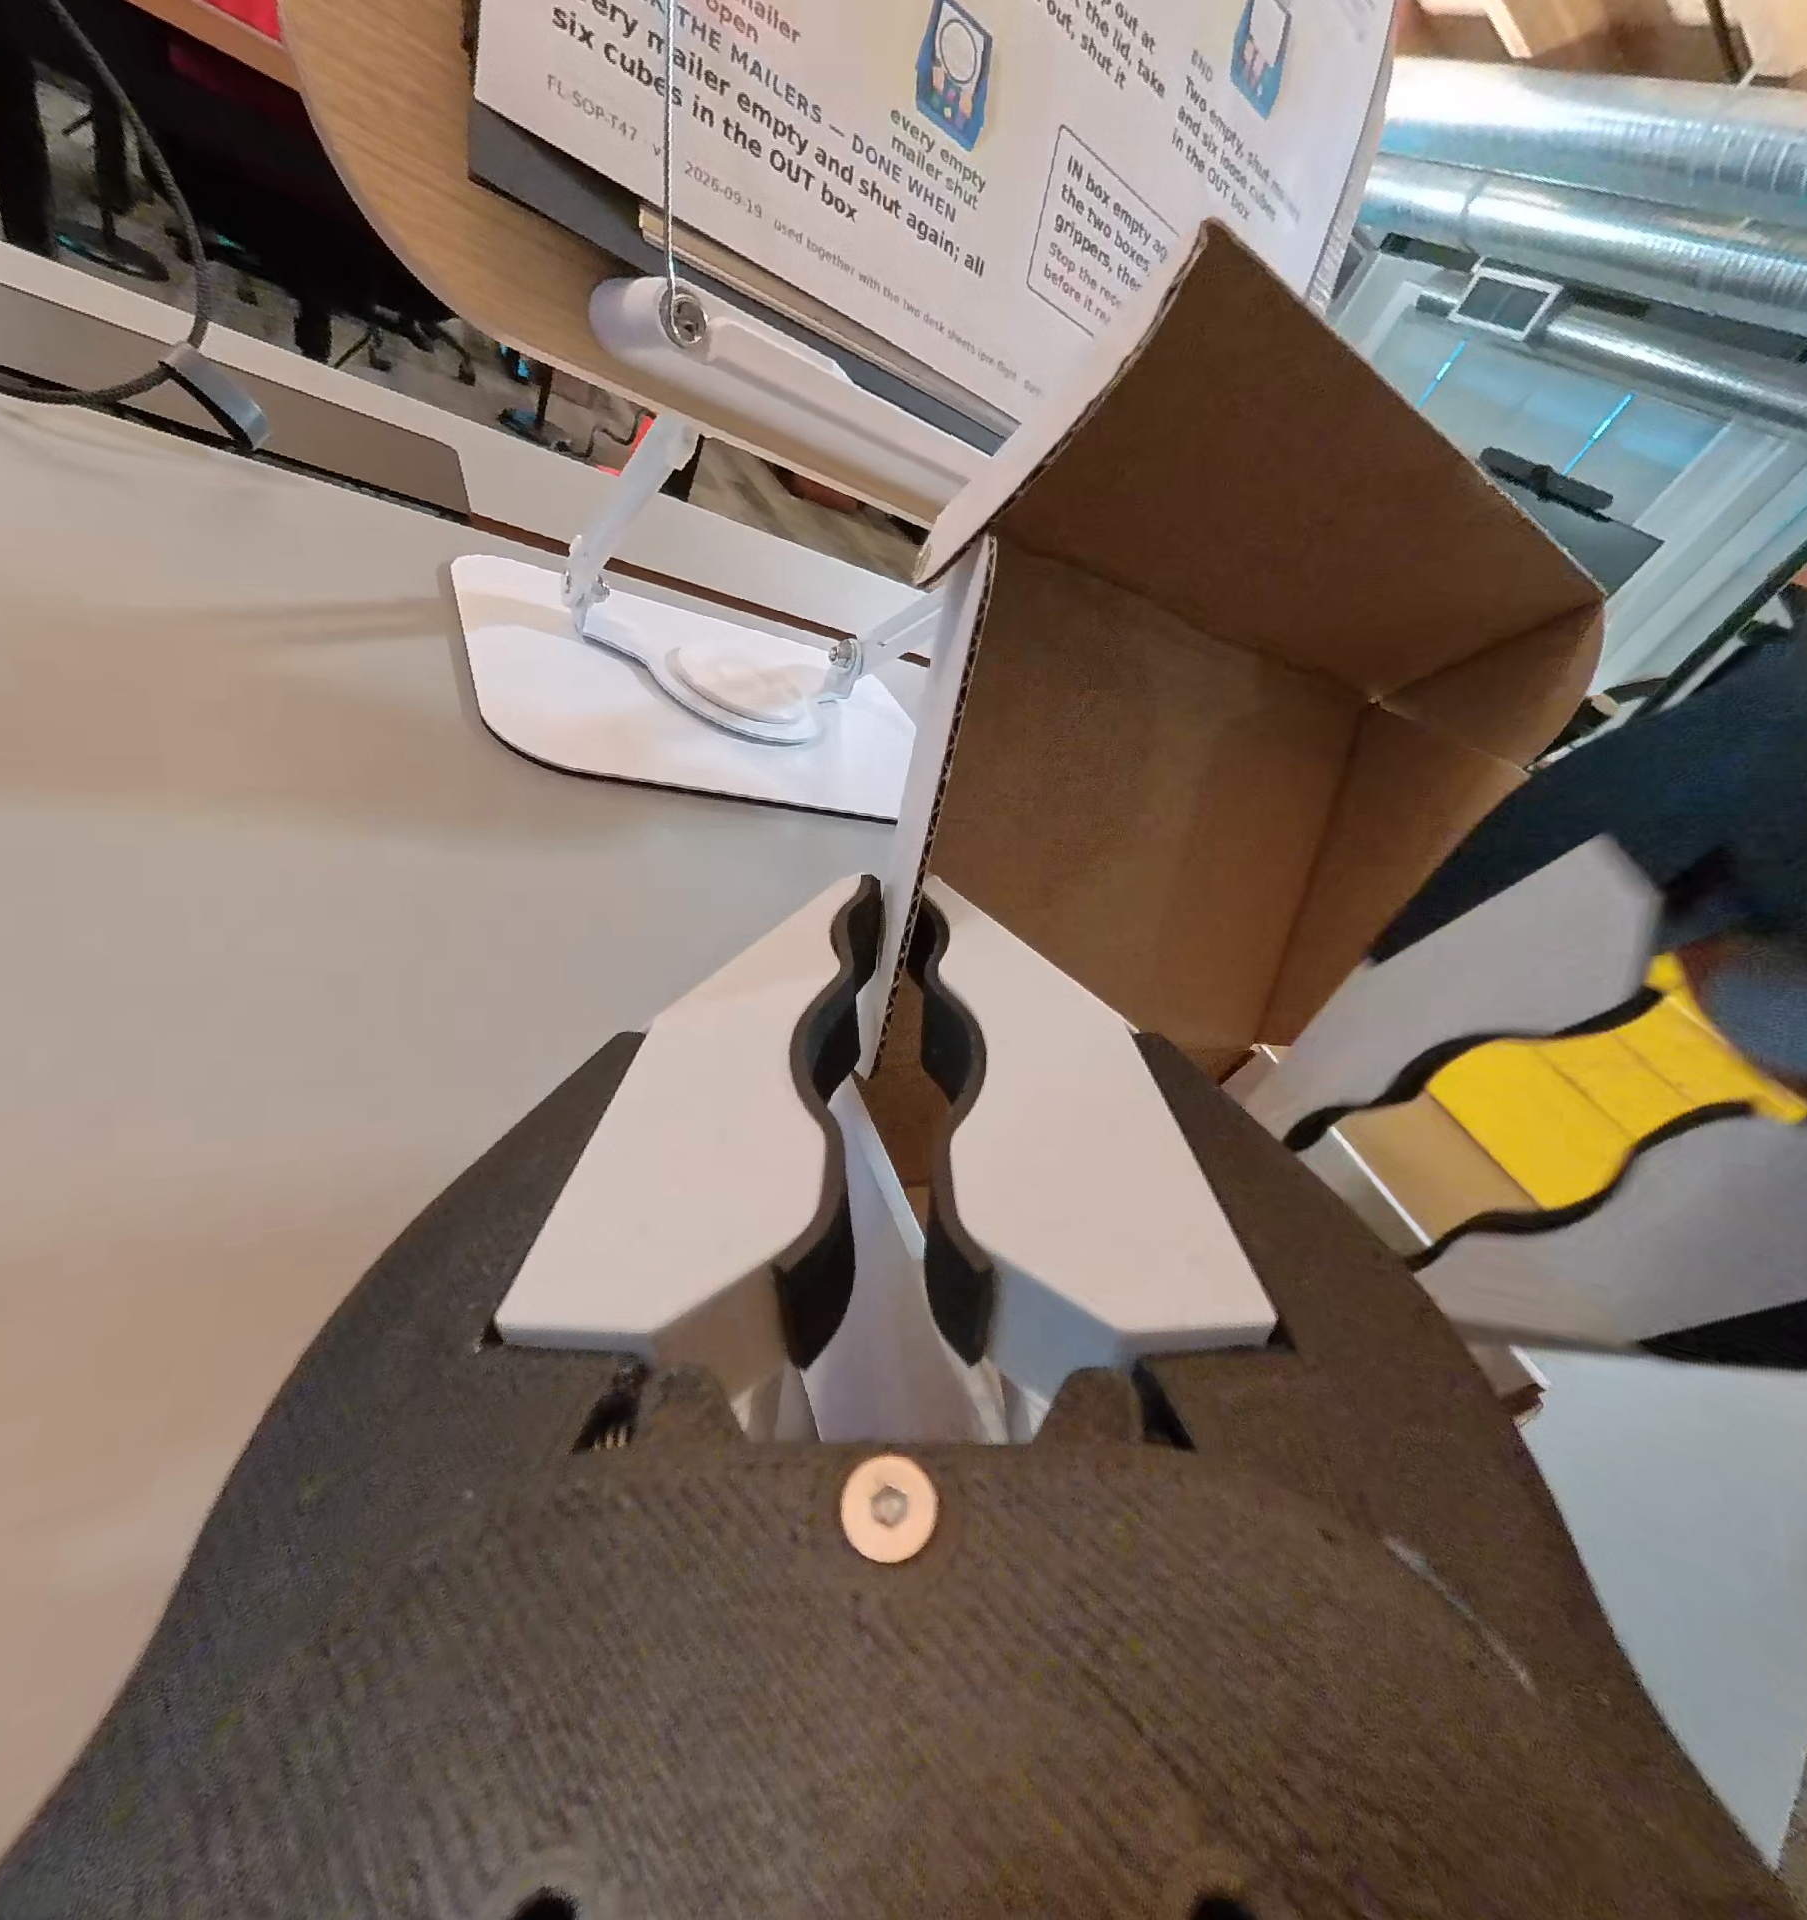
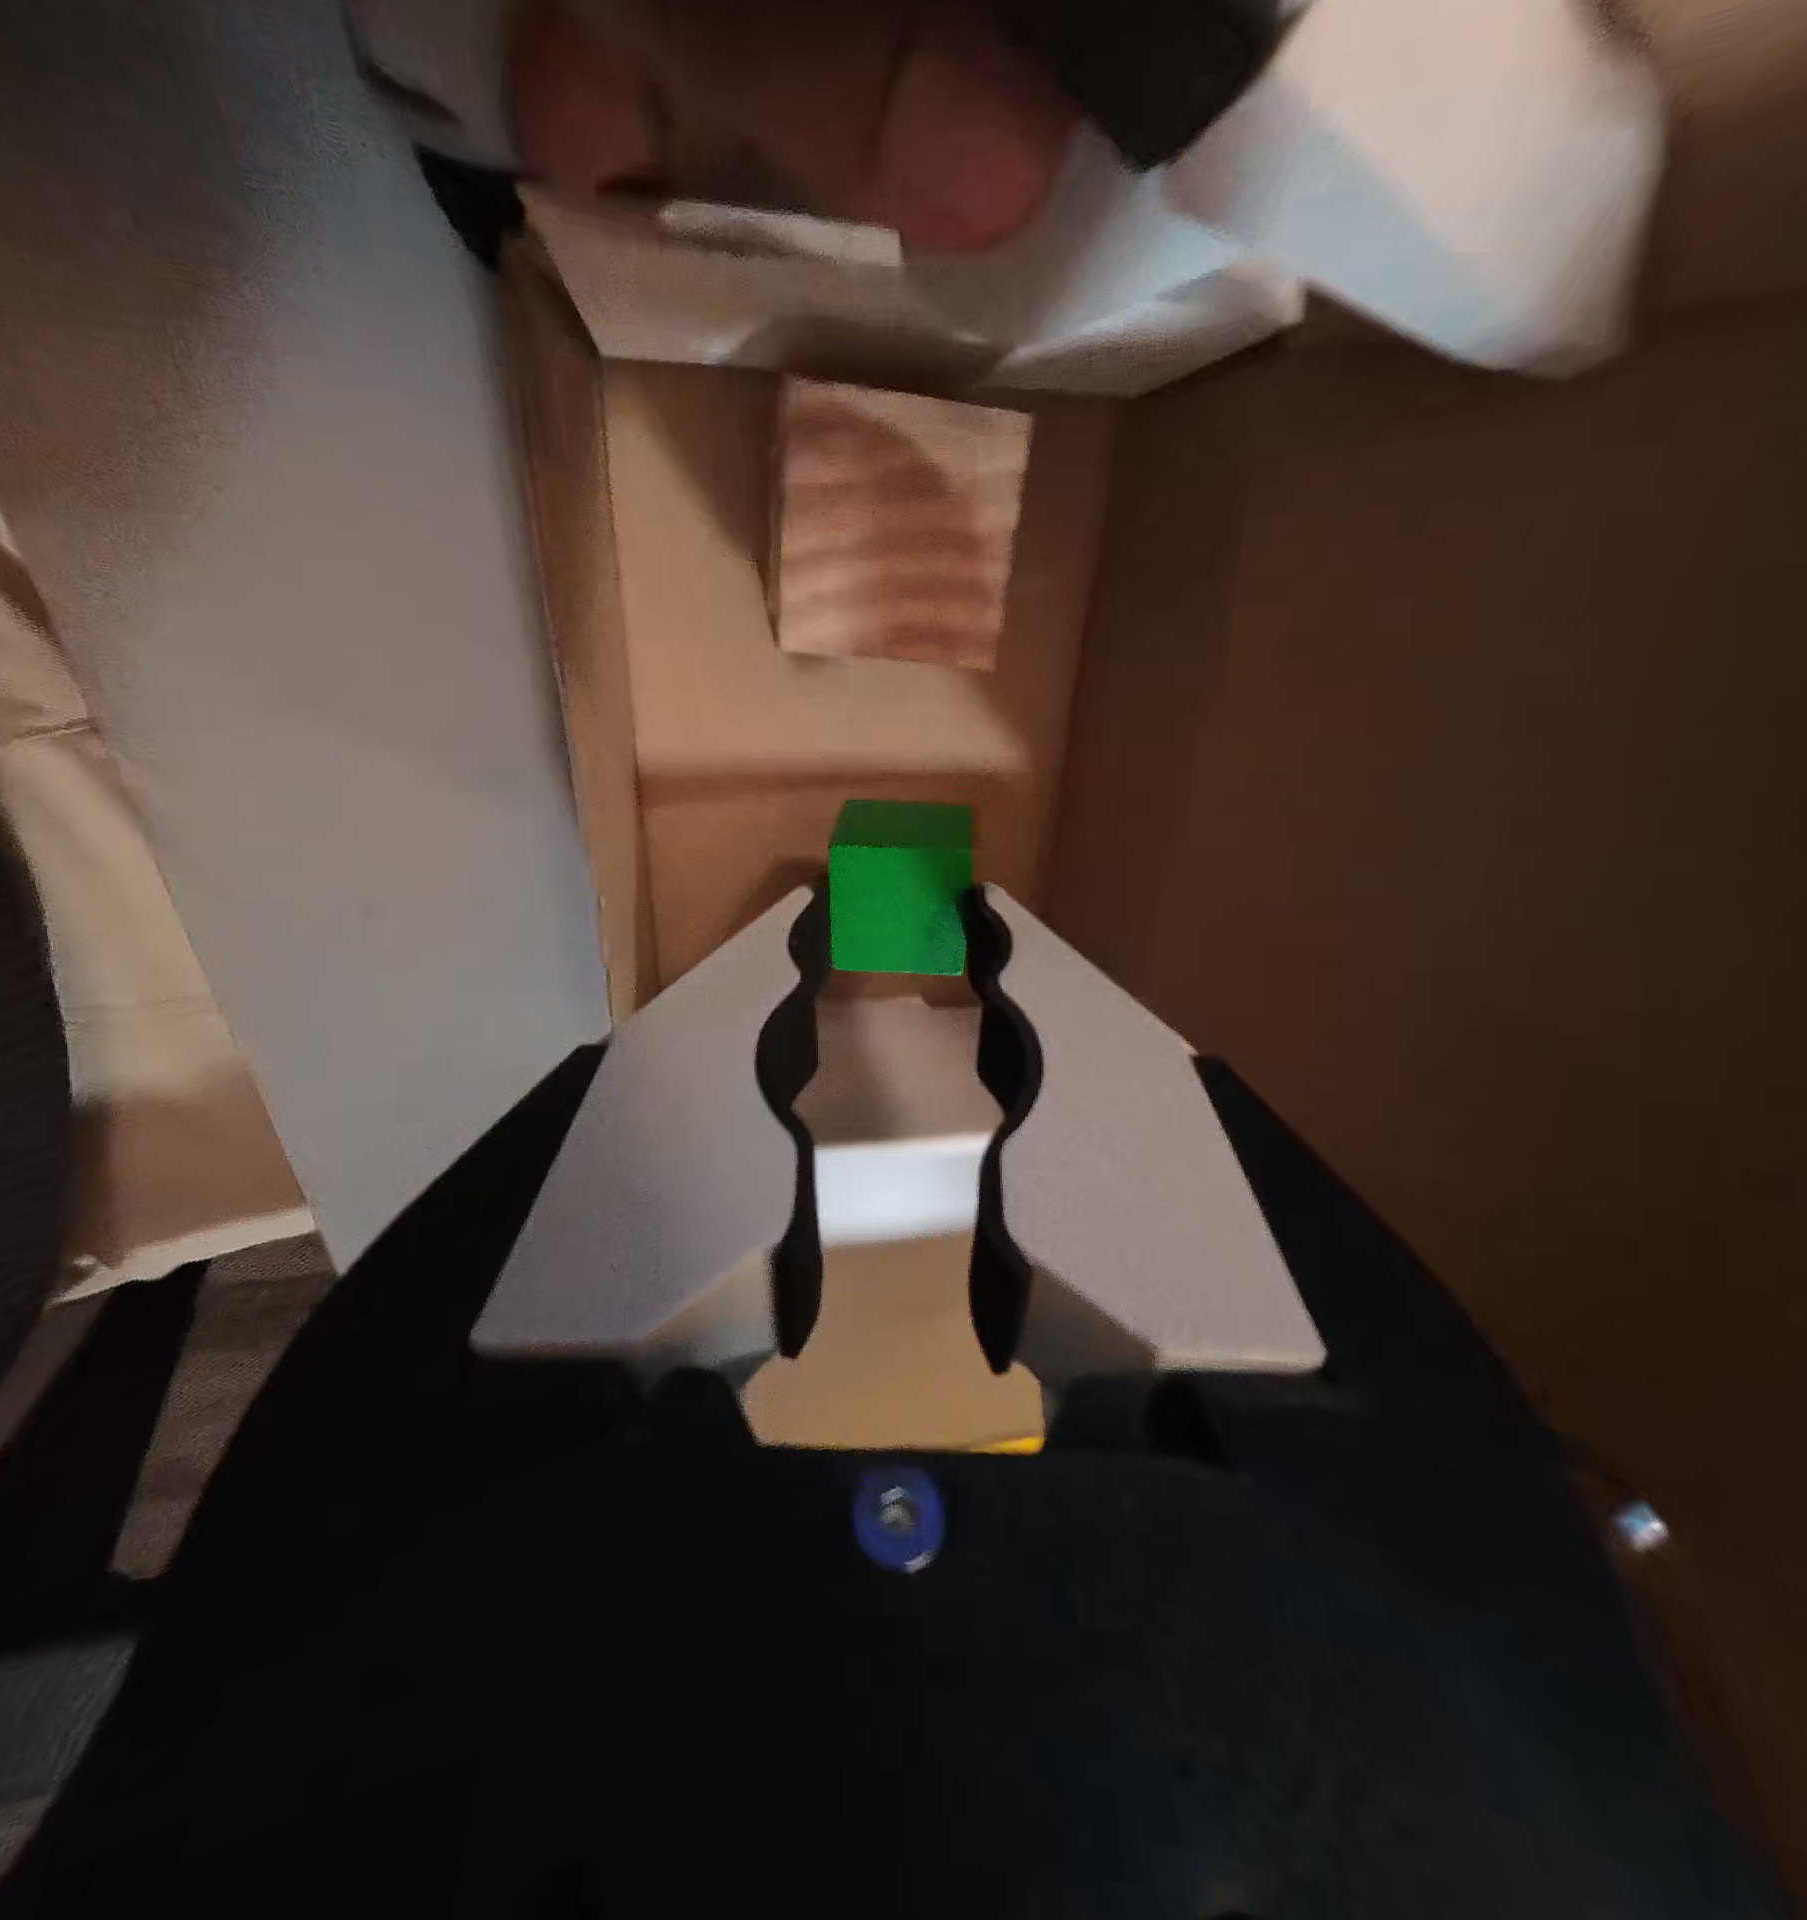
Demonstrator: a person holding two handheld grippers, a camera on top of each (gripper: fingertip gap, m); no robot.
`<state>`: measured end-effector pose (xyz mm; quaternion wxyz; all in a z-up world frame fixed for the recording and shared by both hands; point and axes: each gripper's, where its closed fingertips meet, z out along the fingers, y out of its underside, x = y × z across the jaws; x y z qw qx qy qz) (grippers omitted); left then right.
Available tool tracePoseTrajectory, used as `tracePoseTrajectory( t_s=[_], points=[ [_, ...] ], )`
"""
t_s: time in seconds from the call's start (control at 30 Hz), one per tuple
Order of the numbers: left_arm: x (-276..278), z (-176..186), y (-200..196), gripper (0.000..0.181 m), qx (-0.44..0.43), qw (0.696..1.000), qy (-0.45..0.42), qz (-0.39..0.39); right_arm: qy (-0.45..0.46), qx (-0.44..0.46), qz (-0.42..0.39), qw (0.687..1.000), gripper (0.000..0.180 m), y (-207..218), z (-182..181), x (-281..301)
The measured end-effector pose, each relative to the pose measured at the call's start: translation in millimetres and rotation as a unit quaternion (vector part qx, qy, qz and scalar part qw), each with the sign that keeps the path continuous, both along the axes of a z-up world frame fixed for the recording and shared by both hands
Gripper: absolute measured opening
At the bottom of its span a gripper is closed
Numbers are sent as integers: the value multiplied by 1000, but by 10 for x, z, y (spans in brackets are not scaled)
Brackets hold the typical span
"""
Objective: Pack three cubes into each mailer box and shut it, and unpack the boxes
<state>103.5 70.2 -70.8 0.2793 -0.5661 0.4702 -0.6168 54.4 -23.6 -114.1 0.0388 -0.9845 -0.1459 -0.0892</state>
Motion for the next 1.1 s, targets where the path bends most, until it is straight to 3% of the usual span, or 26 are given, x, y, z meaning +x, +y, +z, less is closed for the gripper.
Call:
tracePoseTrajectory(
  t_s=[0.13,0.3,0.43,0.53,0.67,0.83,0.93,1.1],
  points=[
    [-14,6,-2,1,-1,1000,-2,-2,48,-22,-23,998,25,61,-285,-72],
    [-9,1,-4,1,-14,1000,-1,-11,55,-32,-43,997,29,84,-311,-34],
    [-9,1,-3,1,-18,1000,-1,-14,74,-25,-50,996,40,63,-142,-111],
    [-6,-2,-4,2,-17,1000,0,-13,115,19,-58,991,38,193,221,-223],
    [-3,-4,-3,1,-16,1000,1,-11,175,142,-26,974,36,773,984,-394],
    [-3,-2,-3,1,-13,1000,0,-8,146,242,70,957,32,1801,1685,-466],
    [-3,-1,-4,1,-13,1000,0,-8,130,218,121,960,34,2461,1633,-546],
    [-3,-1,-5,2,-14,1000,0,-10,47,122,225,966,25,3329,997,-539]
  ],
)
